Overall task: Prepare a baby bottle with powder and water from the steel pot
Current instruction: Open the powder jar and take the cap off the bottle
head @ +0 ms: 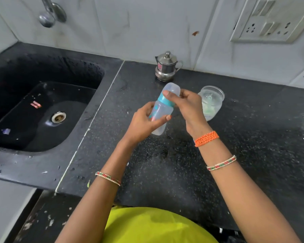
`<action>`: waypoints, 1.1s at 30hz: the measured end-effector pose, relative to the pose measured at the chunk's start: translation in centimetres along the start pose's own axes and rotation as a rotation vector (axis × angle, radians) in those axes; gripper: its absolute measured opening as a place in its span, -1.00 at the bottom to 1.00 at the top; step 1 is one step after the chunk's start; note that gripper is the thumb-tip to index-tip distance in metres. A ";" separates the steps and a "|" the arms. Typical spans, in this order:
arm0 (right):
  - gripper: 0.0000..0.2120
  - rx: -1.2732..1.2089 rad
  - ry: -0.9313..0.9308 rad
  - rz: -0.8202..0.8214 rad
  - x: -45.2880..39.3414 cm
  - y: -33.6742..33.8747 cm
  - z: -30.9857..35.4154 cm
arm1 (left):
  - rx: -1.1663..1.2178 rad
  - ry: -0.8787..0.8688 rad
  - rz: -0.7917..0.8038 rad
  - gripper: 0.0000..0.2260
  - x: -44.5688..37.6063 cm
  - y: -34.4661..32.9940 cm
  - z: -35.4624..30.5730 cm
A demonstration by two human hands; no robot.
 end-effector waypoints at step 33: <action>-0.67 -0.779 -0.022 0.480 -0.7 -1.0 3.1 | 0.500 0.217 0.831 -0.52 0.1 -2.7 -0.8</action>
Point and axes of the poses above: each hand's wrist, its own x-axis away from the middle knuckle, its own y-axis out of the back of the hand, z = x × y, the point moved 7 cm from there along -x, towards the middle knuckle, and after that the axes turned 9 degrees about y, right-handed, at the moved point
